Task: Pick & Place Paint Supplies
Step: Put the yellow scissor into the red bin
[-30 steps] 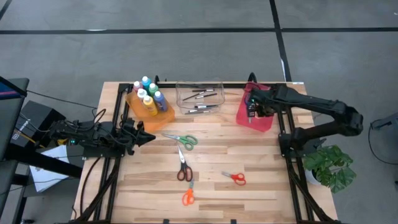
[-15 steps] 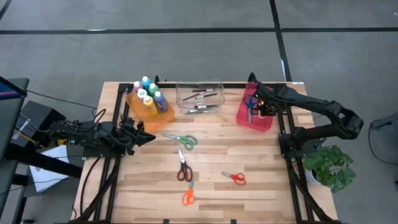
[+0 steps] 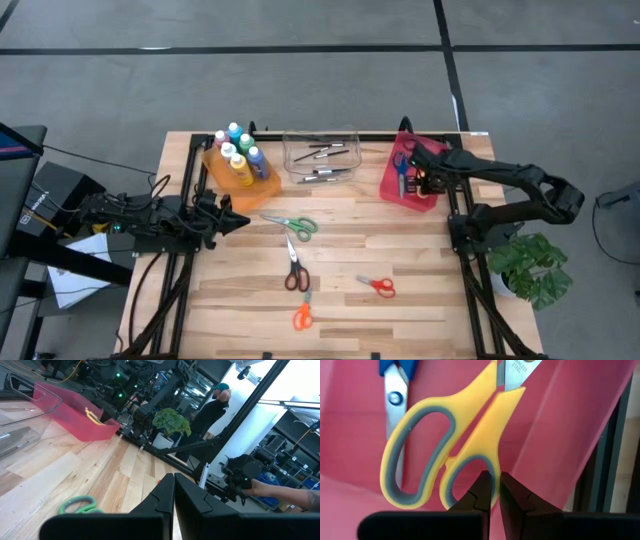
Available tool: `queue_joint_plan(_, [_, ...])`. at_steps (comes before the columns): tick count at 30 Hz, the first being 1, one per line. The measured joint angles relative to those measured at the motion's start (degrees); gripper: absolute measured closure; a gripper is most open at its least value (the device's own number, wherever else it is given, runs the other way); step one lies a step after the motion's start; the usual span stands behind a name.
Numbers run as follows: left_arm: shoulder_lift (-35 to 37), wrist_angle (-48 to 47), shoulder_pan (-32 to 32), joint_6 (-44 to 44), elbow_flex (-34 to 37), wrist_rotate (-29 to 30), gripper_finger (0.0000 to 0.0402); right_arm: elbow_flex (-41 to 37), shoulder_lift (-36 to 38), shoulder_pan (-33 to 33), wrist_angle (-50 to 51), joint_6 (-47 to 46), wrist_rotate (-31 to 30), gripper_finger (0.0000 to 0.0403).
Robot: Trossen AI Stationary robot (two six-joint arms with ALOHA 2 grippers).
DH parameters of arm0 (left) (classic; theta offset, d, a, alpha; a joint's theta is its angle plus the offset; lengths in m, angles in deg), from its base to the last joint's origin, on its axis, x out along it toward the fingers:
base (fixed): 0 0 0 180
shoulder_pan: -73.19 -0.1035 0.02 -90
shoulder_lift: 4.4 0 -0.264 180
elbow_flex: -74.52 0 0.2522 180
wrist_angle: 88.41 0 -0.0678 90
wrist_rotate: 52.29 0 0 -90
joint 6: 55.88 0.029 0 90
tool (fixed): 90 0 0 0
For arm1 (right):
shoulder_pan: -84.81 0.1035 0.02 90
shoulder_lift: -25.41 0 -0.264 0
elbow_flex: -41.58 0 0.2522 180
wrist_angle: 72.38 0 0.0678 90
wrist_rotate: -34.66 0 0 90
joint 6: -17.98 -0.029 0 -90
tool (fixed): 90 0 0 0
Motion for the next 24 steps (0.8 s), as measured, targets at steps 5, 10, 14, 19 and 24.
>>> queue_joint_plan(5, [0.00,0.00,0.02,-0.01,0.00,0.00,0.0396,-1.29,0.00,0.00,-0.68,0.00,-0.09,0.0390])
queue_joint_plan(10, [0.00,0.00,0.00,-0.02,0.00,0.00,0.0396,-1.29,0.00,0.00,-0.81,0.00,-0.55,0.0390])
queue_joint_plan(14, [0.00,0.00,0.01,-0.02,0.00,0.00,0.0396,-1.29,-1.40,0.02,-1.02,-0.04,-0.55,0.0390])
queue_joint_plan(19, [0.00,0.01,0.00,0.00,0.00,0.00,0.0396,-1.27,-5.22,0.96,-1.89,-0.02,-0.48,0.0382])
queue_joint_plan(24, [0.00,0.00,0.02,0.00,0.00,0.00,0.0396,-1.24,-9.10,1.96,-3.15,0.76,-0.10,0.0378])
